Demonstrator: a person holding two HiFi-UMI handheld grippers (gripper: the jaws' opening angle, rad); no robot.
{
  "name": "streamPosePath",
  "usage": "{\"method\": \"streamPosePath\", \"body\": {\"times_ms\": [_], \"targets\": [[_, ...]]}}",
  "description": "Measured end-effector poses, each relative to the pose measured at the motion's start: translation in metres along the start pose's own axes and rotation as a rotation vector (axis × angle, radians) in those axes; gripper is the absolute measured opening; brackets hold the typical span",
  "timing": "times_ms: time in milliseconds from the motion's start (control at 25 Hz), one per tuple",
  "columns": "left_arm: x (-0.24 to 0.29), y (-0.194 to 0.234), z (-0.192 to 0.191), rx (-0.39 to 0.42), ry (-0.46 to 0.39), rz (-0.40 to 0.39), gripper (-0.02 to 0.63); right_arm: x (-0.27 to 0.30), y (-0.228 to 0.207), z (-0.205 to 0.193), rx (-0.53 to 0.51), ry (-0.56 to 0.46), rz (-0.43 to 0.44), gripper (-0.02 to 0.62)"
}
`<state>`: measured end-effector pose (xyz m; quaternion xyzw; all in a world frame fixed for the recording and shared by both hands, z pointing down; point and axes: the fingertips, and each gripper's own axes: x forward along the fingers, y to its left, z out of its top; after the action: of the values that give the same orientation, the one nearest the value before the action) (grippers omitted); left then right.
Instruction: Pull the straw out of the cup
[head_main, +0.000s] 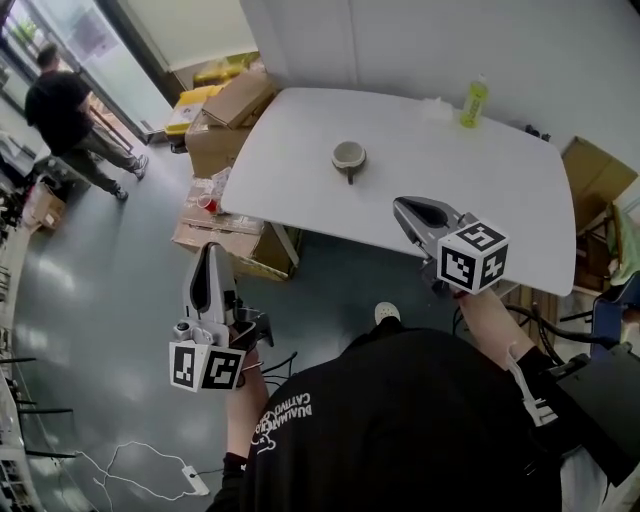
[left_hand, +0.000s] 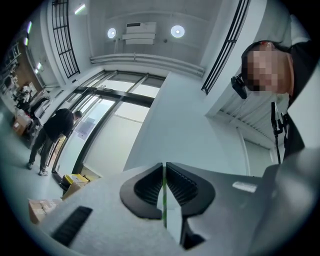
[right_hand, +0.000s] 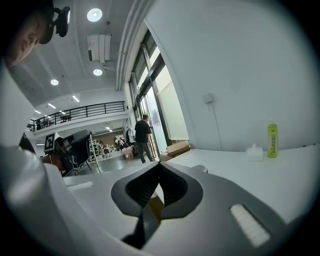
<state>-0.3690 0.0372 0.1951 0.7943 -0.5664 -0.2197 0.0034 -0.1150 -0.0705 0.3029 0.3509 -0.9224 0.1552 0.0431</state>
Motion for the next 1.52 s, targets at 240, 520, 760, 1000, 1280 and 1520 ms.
{"method": "streamPosePath", "body": {"times_ms": [240, 520, 760, 1000, 1280, 1520], "targets": [[-0.032, -0.002, -0.003, -0.024, 0.011, 0.008, 0.025, -0.018, 0.022, -0.019, -0.006, 0.030, -0.013, 0.005], [-0.062, -0.007, -0.001, -0.028, 0.016, 0.004, 0.025, -0.028, 0.048, -0.029, -0.031, 0.042, -0.007, 0.005], [-0.082, -0.007, 0.003, -0.037, 0.020, 0.014, 0.025, -0.036, 0.063, -0.035, -0.051, 0.067, -0.018, 0.005], [-0.105, -0.007, 0.006, -0.040, 0.025, 0.030, 0.025, -0.039, 0.076, -0.045, -0.048, 0.083, -0.016, 0.005], [-0.121, -0.016, 0.007, -0.028, 0.059, 0.030, 0.025, -0.053, 0.079, -0.039, -0.081, 0.101, -0.031, 0.005], [-0.133, -0.021, 0.007, -0.021, 0.057, 0.028, 0.025, -0.053, 0.087, -0.042, -0.053, 0.092, -0.022, 0.005]]}}
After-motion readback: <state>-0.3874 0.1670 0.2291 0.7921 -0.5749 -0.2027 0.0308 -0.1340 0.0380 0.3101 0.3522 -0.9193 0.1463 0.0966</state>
